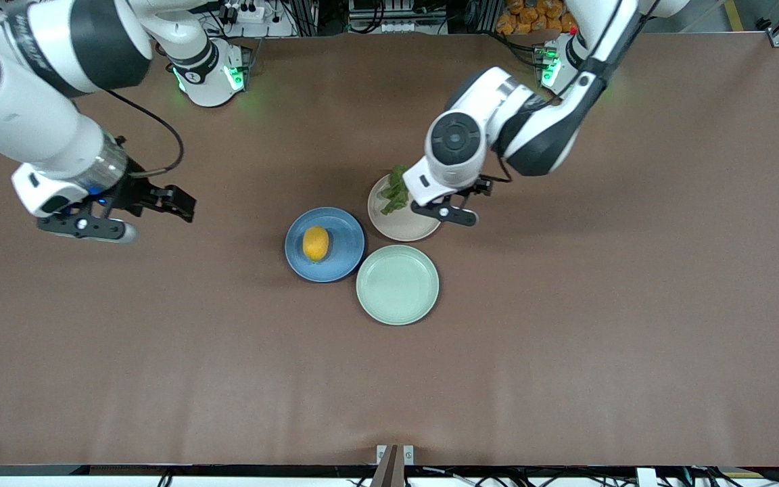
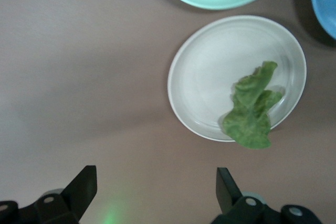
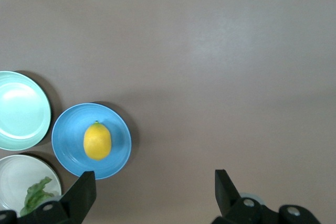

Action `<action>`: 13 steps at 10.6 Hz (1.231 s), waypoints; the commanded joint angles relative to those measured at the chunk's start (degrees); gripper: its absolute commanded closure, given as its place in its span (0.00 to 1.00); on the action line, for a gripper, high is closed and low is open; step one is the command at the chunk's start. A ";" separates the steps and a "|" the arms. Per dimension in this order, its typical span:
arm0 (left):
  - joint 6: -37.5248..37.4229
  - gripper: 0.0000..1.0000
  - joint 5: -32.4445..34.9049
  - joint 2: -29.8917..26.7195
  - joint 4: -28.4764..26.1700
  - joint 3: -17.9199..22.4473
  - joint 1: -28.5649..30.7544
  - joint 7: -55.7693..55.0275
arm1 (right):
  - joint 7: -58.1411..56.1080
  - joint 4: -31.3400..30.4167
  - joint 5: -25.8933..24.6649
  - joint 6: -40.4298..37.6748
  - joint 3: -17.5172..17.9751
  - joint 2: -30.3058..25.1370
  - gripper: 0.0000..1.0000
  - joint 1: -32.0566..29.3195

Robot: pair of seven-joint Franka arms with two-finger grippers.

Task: Pick lemon and lettuce from blue and beige plates
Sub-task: 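Lower the left gripper onto the lettuce while the right gripper reaches the lemon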

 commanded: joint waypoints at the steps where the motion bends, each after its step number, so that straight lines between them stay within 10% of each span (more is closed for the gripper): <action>1: 3.38 0.00 -0.81 5.12 0.74 0.55 -4.49 -3.71 | 3.95 -3.50 0.55 4.44 2.59 0.76 0.00 -0.42; 13: 15.52 0.00 -0.11 14.89 1.27 0.64 -10.23 -8.38 | 17.92 -11.51 -3.48 24.74 8.83 12.18 0.00 2.56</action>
